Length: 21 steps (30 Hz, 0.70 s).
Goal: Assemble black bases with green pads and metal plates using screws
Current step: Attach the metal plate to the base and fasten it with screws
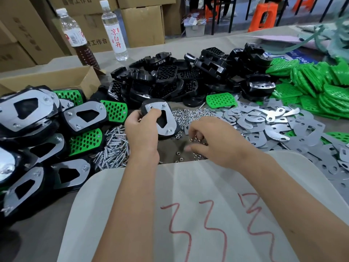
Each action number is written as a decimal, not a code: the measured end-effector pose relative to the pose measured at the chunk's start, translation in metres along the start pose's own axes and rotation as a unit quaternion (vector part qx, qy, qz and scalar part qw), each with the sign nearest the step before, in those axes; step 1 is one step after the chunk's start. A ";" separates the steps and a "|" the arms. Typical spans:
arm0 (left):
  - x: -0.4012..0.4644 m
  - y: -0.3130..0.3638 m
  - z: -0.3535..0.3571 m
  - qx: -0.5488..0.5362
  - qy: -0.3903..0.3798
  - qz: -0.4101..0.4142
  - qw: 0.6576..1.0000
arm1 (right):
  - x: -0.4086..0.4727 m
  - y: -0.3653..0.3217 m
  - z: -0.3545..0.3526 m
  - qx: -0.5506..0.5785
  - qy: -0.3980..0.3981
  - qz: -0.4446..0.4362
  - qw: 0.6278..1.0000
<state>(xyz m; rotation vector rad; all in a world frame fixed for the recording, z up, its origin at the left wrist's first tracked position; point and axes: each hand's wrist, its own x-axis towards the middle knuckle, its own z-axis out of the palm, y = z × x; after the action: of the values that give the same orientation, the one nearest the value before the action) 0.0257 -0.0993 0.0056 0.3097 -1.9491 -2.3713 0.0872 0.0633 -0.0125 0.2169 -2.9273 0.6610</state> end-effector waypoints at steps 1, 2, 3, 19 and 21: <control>0.000 0.000 0.000 0.003 -0.001 -0.002 1.000 | 0.000 0.000 -0.001 0.007 -0.010 -0.003 1.000; 0.000 0.000 0.000 0.003 -0.003 -0.005 1.000 | -0.001 0.000 0.000 0.012 -0.014 -0.003 1.000; 0.000 0.000 0.001 -0.001 -0.006 -0.009 1.000 | -0.001 0.000 0.001 0.016 -0.011 0.001 1.000; -0.012 -0.011 0.008 0.141 -0.307 -0.019 0.941 | -0.006 0.006 -0.002 0.281 0.274 -0.013 0.920; -0.013 -0.011 0.007 0.142 -0.314 -0.012 0.939 | -0.006 0.007 -0.003 0.280 0.267 -0.017 0.922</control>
<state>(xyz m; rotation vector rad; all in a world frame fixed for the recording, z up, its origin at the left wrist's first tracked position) 0.0375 -0.0883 -0.0024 -0.4867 -2.5580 -2.3902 0.0918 0.0718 -0.0137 0.1129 -2.1596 1.3031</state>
